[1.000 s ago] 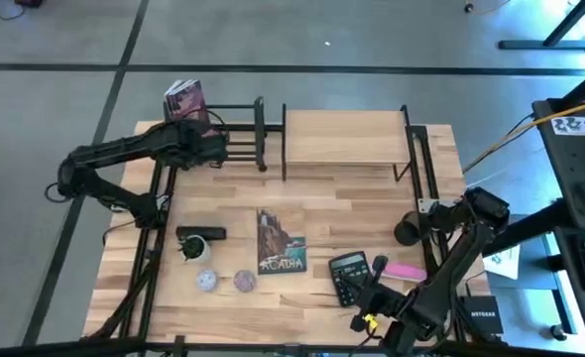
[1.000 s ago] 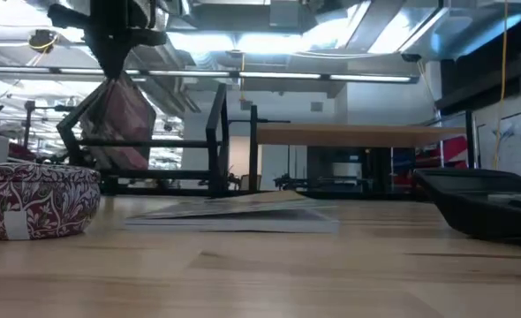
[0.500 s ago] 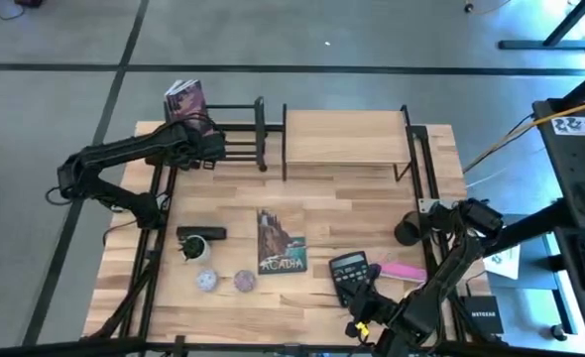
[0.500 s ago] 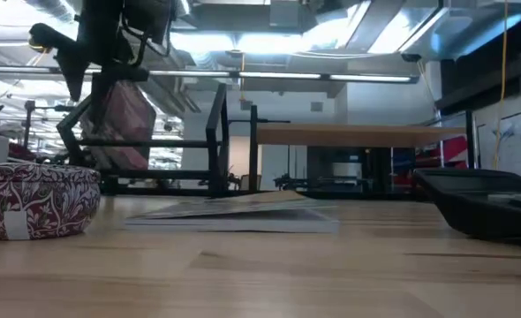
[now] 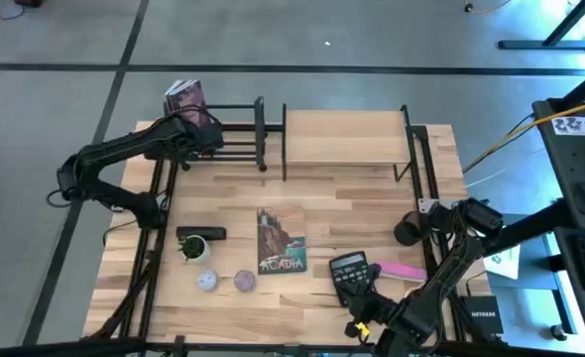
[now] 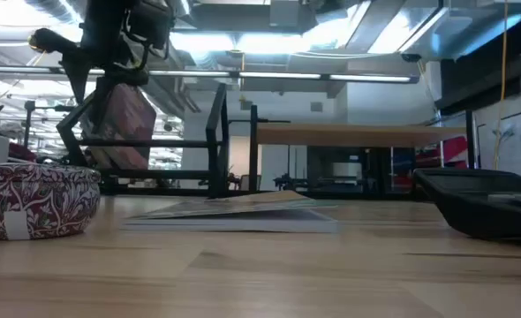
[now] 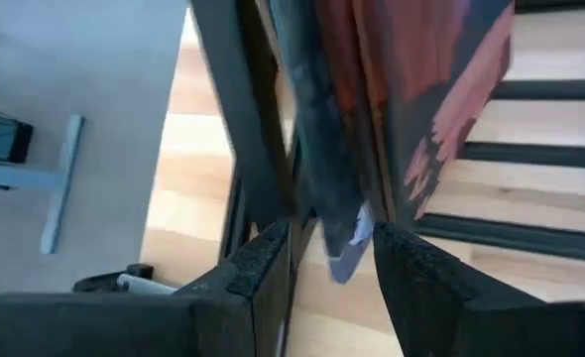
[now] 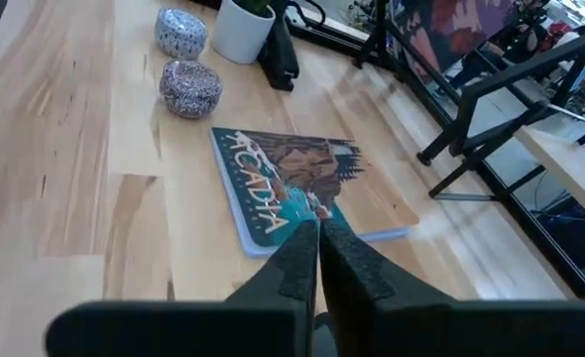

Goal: Stock shelves
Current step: Remove the blue book from the bookshelf

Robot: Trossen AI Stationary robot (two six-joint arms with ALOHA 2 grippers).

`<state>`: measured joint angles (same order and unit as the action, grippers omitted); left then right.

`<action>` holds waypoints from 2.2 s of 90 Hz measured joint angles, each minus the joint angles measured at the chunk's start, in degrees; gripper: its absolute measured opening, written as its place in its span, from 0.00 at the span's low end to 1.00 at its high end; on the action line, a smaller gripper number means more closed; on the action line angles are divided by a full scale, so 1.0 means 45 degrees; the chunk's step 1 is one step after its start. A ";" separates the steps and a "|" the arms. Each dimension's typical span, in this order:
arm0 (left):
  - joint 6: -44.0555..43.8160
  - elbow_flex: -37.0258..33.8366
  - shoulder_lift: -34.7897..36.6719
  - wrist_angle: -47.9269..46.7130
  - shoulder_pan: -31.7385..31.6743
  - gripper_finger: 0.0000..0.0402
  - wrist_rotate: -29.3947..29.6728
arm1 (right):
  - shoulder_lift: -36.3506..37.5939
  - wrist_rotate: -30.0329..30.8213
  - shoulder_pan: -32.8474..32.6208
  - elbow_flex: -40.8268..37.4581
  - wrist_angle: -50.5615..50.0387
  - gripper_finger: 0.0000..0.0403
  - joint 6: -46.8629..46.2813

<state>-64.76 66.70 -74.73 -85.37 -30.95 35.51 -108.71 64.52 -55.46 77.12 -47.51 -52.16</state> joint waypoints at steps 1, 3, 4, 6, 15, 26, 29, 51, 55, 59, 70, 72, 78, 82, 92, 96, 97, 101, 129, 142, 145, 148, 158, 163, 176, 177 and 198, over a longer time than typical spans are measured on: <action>0.0032 -0.0030 0.0002 0.0090 0.0002 0.32 0.0012 | 0.0000 -0.0012 0.0000 0.0000 0.0006 0.00 -0.0002; 0.0085 -0.0128 0.0002 0.0281 0.0002 0.32 0.0022 | 0.0000 -0.0022 0.0000 0.0000 0.0028 0.00 -0.0005; 0.0085 -0.0185 0.0002 0.0361 0.0002 0.32 0.0020 | 0.0000 -0.0022 0.0000 0.0000 0.0042 0.00 -0.0005; 0.0100 -0.0310 0.0002 0.0485 0.0002 0.32 0.0010 | 0.0000 -0.0020 0.0000 0.0000 0.0076 0.00 -0.0005; 0.0041 -0.1060 0.0002 0.0972 0.0007 0.32 -0.0016 | 0.0000 -0.0032 0.0000 0.0000 0.0189 0.00 -0.0010; -0.0236 -0.1710 0.0002 0.1181 0.0007 0.32 0.0201 | 0.0000 -0.0154 0.0000 0.0000 0.0225 0.00 -0.0010; -0.0225 -0.1808 0.0002 0.1186 0.0007 0.32 0.0262 | 0.0000 -0.0153 0.0000 0.0000 0.0225 0.00 0.0007; 0.0060 -0.1866 0.0002 0.1283 0.0046 0.27 0.0872 | 0.0005 -0.0029 0.0000 0.0000 0.0227 0.00 0.0087; 0.0138 -0.1866 0.0002 0.1376 0.0046 0.24 0.0877 | 0.0005 0.0013 0.0000 0.0000 0.0232 0.00 0.0097; 0.0230 -0.1866 0.0002 0.1522 0.0046 0.21 0.0877 | 0.0010 0.0036 0.0000 0.0000 0.0244 0.00 0.0107; 0.0463 -0.1866 0.0002 0.1889 0.0051 0.12 0.0863 | 0.0015 0.0036 0.0000 0.0000 0.0259 0.00 0.0102; 0.0453 -0.1866 0.0002 0.1947 0.0051 0.10 0.0865 | 0.0015 0.0036 0.0000 0.0000 0.0260 0.00 0.0102; 0.0426 -0.1866 0.0002 0.1998 0.0051 0.05 0.0868 | 0.0015 -0.0018 0.0000 0.0000 0.0264 0.00 0.0102; 0.0470 -0.1862 0.0002 0.1999 0.0051 0.03 0.0874 | 0.0015 -0.0070 0.0000 0.0000 0.0264 0.00 0.0097; 0.0400 -0.1862 0.0002 0.1818 0.0091 0.02 0.0949 | 0.0019 -0.0152 0.0000 0.0000 0.0264 0.00 0.0097; 0.0263 -0.1862 0.0002 0.1663 0.0158 0.02 0.1038 | 0.0019 -0.0148 0.0000 0.0000 0.0264 0.00 0.0097; 0.0228 -0.1862 0.0002 0.1630 0.0178 0.01 0.1058 | 0.0019 -0.0148 0.0000 0.0000 0.0264 0.00 0.0097; 0.0115 -0.1828 0.0029 0.1451 0.0256 0.01 0.1100 | 0.0019 -0.0148 0.0000 0.0000 0.0264 0.00 0.0097; -0.0246 -0.0515 0.0928 0.0667 0.0817 0.01 0.1321 | 0.0019 -0.0151 0.0000 0.0000 0.0264 0.00 0.0095; -0.0302 0.0474 0.1511 0.0728 0.1374 0.01 0.1641 | 0.0021 -0.0148 0.0000 0.0000 0.0322 0.00 0.0092; -0.0330 0.0739 0.1605 0.0726 0.1554 0.01 0.1804 | 0.0024 -0.0150 0.0000 0.0000 0.0337 0.00 0.0092; -0.0328 0.1014 0.1675 0.0726 0.1748 0.01 0.1954 | 0.0024 -0.0148 0.0000 0.0000 0.0349 0.00 0.0092; -0.0261 0.2089 0.1751 0.0782 0.2569 0.01 0.2619 | 0.0024 -0.0148 0.0000 0.0000 0.0368 0.00 0.0089; -0.0215 0.2642 0.1751 0.0810 0.3066 0.01 0.2964 | 0.0024 -0.0153 0.0000 0.0000 0.0366 0.00 0.0087; 0.0441 0.3872 0.1751 0.1801 0.4592 0.01 0.3663 | 0.0024 -0.0027 0.0000 0.0000 0.0366 0.00 0.0092; 0.0526 0.3960 0.1751 0.1918 0.4718 0.01 0.3678 | 0.0024 -0.0027 0.0000 0.0000 0.0366 0.00 0.0092; 0.2151 0.4525 0.1691 0.5438 0.8411 0.01 0.3137 | 0.0024 -0.0017 -0.0004 0.0000 0.0346 0.00 0.0092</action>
<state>-55.08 87.07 -67.12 -60.89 6.90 49.63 -108.60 64.45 -55.48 77.12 -45.95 -51.75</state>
